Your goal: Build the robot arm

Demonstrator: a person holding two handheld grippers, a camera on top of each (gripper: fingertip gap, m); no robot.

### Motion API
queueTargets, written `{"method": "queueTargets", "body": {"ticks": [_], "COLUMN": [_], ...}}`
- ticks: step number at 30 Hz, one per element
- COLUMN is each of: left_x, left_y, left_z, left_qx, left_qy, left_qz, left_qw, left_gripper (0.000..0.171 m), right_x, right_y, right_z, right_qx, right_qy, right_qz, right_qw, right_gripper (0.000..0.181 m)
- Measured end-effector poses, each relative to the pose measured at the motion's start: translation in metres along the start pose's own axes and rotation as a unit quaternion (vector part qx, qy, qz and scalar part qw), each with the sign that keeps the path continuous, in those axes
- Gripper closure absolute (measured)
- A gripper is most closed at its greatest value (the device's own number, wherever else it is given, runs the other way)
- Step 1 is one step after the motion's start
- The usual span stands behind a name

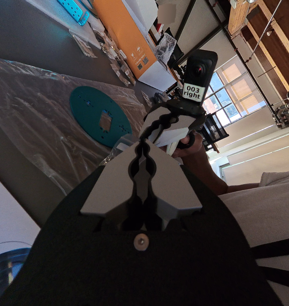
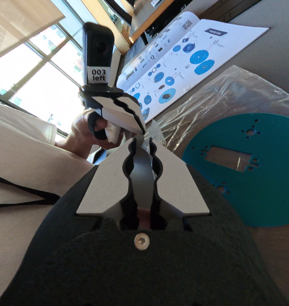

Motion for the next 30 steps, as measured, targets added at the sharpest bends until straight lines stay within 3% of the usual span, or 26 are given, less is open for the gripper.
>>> {"method": "queueTargets", "body": {"ticks": [5,9,11,14,18,23,27,30], "left_x": [0.001,0.003,0.002,0.000,-0.008,-0.020,-0.028,-0.029], "left_y": [-0.002,-0.013,-0.020,-0.024,-0.026,-0.031,-0.038,-0.039], "left_z": [0.003,-0.001,-0.004,-0.008,-0.005,0.006,0.007,0.008], "left_qx": [-0.006,0.040,0.078,0.121,0.150,0.166,0.200,0.200], "left_qy": [0.004,0.007,-0.010,-0.029,-0.065,-0.102,-0.143,-0.150], "left_qz": [-0.011,-0.010,0.017,0.066,0.113,0.123,0.139,0.138], "left_qw": [1.000,0.999,0.997,0.990,0.980,0.973,0.959,0.958], "left_gripper": [0.171,0.171,0.171,0.156,0.154,0.171,0.171,0.171], "right_x": [-0.004,-0.012,-0.009,0.005,-0.010,-0.016,-0.017,-0.018], "right_y": [0.006,0.019,0.019,0.029,0.048,0.045,0.048,0.048], "right_z": [0.004,0.009,0.003,-0.017,-0.019,-0.006,0.000,0.002], "right_qx": [-0.004,-0.062,-0.064,-0.082,-0.119,-0.106,-0.107,-0.129], "right_qy": [-0.012,-0.037,-0.031,0.001,-0.043,-0.064,-0.075,-0.084], "right_qz": [0.014,-0.008,-0.015,0.007,0.021,0.037,0.054,0.025], "right_qw": [1.000,0.997,0.997,0.997,0.992,0.992,0.990,0.988], "right_gripper": [0.159,0.177,0.176,0.171,0.167,0.166,0.169,0.181]}}
Point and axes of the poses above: each gripper's, where its closed fingertips meet, z out along the fingers, x out of its top, y = z × x across the jaws, the point moved 2 cm from there along -z, back along the fingers, and after that the axes turned 6 degrees about -x, right-handed, at the moved point
